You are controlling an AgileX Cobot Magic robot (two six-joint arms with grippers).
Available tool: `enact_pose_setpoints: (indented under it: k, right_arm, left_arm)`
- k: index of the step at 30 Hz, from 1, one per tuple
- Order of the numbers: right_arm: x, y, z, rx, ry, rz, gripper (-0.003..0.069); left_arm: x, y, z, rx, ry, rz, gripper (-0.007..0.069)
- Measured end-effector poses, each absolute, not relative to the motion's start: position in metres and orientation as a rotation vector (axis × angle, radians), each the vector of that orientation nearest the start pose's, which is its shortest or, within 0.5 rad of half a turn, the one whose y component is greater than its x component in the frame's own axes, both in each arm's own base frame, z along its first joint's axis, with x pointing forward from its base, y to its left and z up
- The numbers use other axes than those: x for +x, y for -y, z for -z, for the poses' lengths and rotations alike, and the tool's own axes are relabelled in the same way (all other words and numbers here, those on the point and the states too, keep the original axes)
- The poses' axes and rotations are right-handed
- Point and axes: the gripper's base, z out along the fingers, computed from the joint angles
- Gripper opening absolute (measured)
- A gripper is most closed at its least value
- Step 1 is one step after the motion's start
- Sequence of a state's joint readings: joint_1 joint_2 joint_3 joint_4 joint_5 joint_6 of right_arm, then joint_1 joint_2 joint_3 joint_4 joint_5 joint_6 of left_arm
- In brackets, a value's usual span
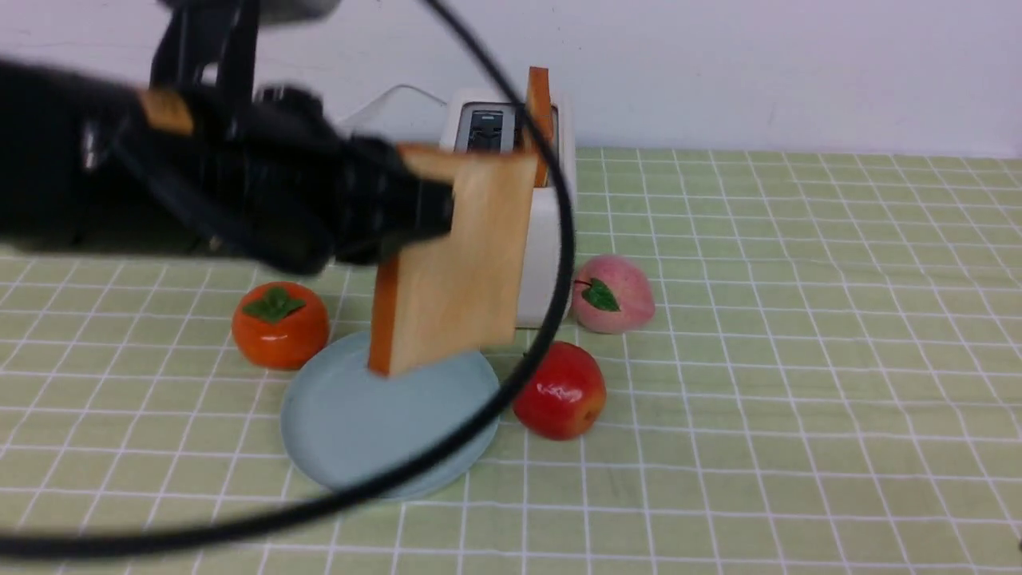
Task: Take toasted bread from bread machine on green coffee tablecloth place on plate.
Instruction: 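Place the slice of bread on the plate with the left gripper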
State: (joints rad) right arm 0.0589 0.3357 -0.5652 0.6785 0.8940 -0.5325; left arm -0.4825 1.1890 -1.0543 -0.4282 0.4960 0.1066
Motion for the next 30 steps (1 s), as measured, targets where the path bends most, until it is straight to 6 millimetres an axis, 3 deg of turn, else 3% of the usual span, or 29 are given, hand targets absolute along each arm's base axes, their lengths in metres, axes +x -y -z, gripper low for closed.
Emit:
enact_pose_setpoints:
  k: [7, 12, 19, 24, 30]
  right_arm:
    - [0.045, -0.043, -0.309, -0.412, -2.042, -0.466, -0.0003]
    - [0.045, -0.043, -0.31, -0.409, -2.04, -0.474, -0.0002]
    - [0.045, -0.043, -0.31, -0.407, -2.038, -0.477, 0.0]
    - [0.045, -0.043, -0.31, -0.406, -2.037, -0.476, 0.0002]
    - [0.045, -0.043, -0.31, -0.405, -2.037, -0.478, 0.0002]
  left_arm:
    - [0.211, 0.131, -0.323, 0.297, -2.239, 0.654, 0.0107]
    - [0.214, 0.127, -0.321, 0.252, -2.237, 0.661, 0.0107]
    - [0.225, 0.101, -0.319, 0.135, -2.268, 0.642, 0.0107]
    - [0.236, 0.102, -0.308, 0.146, -2.299, 0.681, 0.0107]
    - [0.264, 0.108, -0.278, 0.099, -2.338, 0.658, 0.0107]
